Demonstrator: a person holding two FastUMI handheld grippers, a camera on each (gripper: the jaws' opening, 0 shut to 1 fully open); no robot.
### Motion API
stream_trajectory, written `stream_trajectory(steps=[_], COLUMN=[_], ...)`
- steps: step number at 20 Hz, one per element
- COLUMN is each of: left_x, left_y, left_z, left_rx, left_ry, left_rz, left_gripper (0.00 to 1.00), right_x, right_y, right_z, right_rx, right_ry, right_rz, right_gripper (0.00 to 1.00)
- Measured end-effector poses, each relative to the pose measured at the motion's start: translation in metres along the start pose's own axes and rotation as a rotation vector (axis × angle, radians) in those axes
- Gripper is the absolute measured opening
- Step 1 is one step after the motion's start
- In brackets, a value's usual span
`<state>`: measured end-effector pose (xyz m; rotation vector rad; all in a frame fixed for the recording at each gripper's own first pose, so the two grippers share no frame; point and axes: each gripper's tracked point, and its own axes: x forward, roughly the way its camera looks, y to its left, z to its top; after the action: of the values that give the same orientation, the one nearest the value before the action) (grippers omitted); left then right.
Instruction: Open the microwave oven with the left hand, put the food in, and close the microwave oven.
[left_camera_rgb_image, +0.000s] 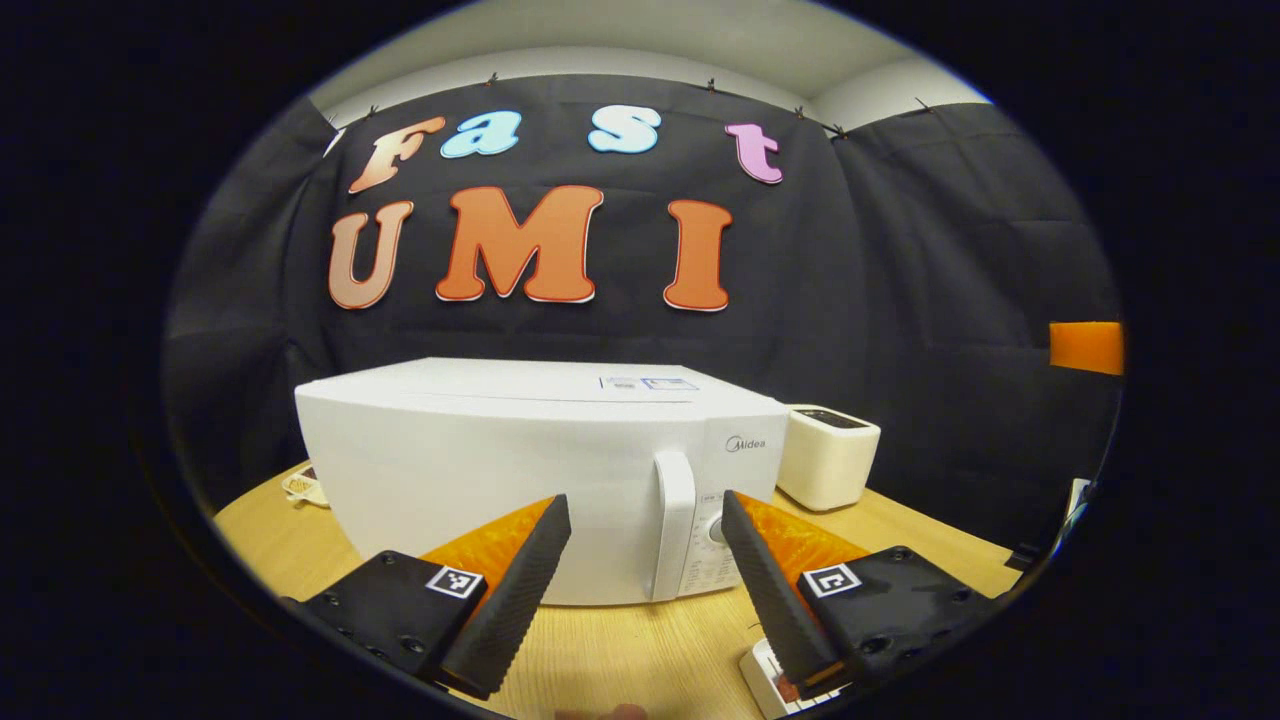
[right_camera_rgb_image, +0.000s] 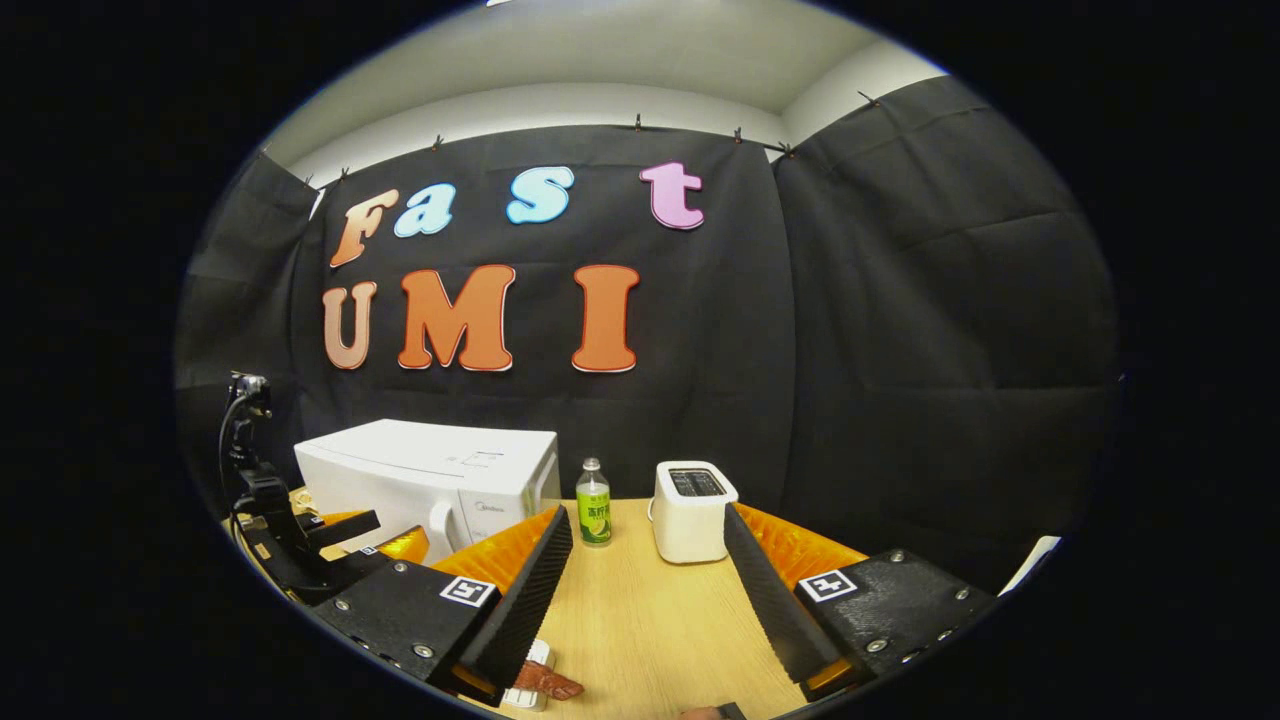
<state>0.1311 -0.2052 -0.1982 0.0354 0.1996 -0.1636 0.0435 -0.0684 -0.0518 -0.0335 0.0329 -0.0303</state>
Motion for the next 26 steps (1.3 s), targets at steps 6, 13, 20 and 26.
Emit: stream_trajectory(steps=[6,13,20,26], left_x=[0.038,0.057,0.053,-0.011], left_y=[-0.005,-0.013,-0.021,-0.024], left_z=[-0.017,-0.031,-0.029,-0.029], left_rx=[0.037,0.048,0.052,0.064], left_ry=[-0.03,-0.005,-0.03,-0.064], left_rz=[0.023,0.006,0.005,-0.088], left_gripper=[0.98,0.56,0.19,0.19], right_x=[0.016,0.019,0.013,0.004], right_y=[-0.018,-0.031,-0.028,-0.019], right_z=[-0.024,-0.034,-0.041,-0.05], right_rx=[0.044,0.037,0.06,0.074], right_ry=[0.03,0.026,0.04,0.069], right_rz=[-0.028,-0.057,-0.049,-0.035], right_gripper=[0.95,0.95,0.95,0.94])
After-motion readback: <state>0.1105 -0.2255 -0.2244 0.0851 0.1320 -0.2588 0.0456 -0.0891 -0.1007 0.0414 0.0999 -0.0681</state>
